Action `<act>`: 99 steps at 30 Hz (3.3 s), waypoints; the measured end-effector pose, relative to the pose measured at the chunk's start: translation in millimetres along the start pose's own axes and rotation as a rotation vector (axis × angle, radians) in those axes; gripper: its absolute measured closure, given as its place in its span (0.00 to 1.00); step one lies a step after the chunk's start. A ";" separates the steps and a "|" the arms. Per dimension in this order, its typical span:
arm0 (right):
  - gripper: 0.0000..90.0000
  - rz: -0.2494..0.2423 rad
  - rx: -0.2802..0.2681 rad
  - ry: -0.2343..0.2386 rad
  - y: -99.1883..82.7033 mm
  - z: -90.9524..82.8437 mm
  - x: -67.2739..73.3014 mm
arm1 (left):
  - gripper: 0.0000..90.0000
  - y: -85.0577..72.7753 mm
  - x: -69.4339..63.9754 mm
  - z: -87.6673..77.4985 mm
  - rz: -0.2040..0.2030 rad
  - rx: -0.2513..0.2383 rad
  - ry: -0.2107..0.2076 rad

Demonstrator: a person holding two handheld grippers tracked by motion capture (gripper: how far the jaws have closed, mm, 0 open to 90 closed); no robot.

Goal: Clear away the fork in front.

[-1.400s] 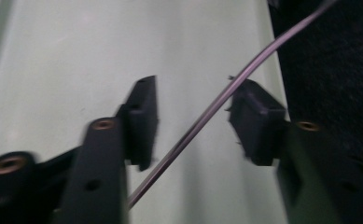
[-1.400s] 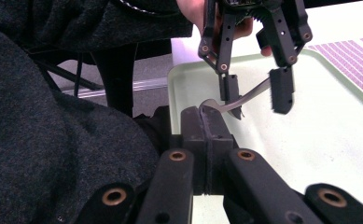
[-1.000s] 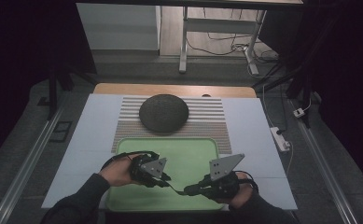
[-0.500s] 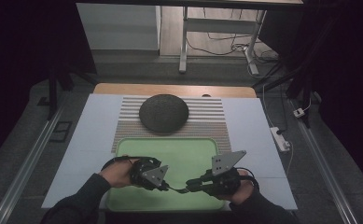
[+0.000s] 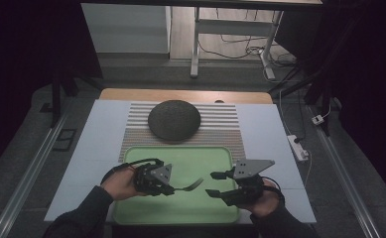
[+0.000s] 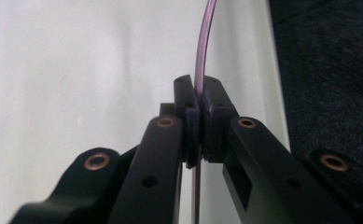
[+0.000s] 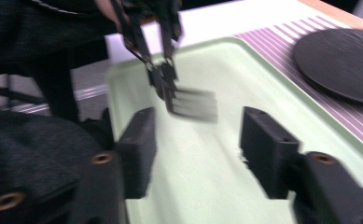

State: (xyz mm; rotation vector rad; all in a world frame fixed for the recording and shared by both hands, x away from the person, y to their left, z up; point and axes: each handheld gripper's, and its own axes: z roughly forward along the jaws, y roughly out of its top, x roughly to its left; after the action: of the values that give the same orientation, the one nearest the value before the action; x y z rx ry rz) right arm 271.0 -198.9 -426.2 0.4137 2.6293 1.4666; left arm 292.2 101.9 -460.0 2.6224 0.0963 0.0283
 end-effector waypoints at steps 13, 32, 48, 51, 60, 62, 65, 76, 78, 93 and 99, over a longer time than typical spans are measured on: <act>0.16 0.215 0.053 -0.238 -30.9 -29.8 -1.5 | 0.96 -19.1 3.5 -10.3 -0.340 0.026 0.078; 0.08 0.250 0.065 -0.358 -61.4 -64.1 16.2 | 0.96 -69.0 -4.9 -16.6 -0.923 -0.040 0.193; 0.08 0.277 0.107 -0.365 -75.0 -72.1 18.6 | 0.95 -87.7 6.5 5.7 -1.100 0.084 0.198; 0.07 0.280 0.101 -0.359 -75.5 -72.7 18.7 | 0.93 -88.7 6.5 5.3 -1.099 0.073 0.195; 0.04 0.298 0.088 -0.361 -77.5 -76.5 19.3 | 0.85 -88.4 8.5 -10.8 -1.047 -0.016 0.255; 0.04 0.300 0.088 -0.355 -77.7 -76.9 18.8 | 0.88 -87.7 11.5 -13.9 -1.029 -0.031 0.274; 0.04 0.307 0.092 -0.350 -77.7 -76.2 18.0 | 0.98 -87.0 19.5 -14.4 -1.006 -0.059 0.267; 0.04 0.308 0.116 -0.333 -77.7 -73.8 16.4 | 0.98 -82.8 45.6 -2.3 -0.990 -0.050 0.278; 0.04 0.307 0.122 -0.334 -77.4 -73.2 16.7 | 0.98 -81.4 46.5 -0.8 -0.988 -0.054 0.271; 0.05 0.302 0.131 -0.327 -77.4 -72.5 16.9 | 0.98 -64.8 41.2 10.3 -0.925 -0.048 0.219; 0.05 0.305 0.134 -0.322 -77.2 -72.1 16.4 | 0.98 -59.6 37.4 9.1 -0.874 -0.096 0.186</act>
State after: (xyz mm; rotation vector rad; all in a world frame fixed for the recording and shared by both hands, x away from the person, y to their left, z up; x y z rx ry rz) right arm 225.2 -291.7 -452.7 1.0113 2.4873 1.1715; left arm 326.1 151.8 -497.4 2.2622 1.2426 -0.0275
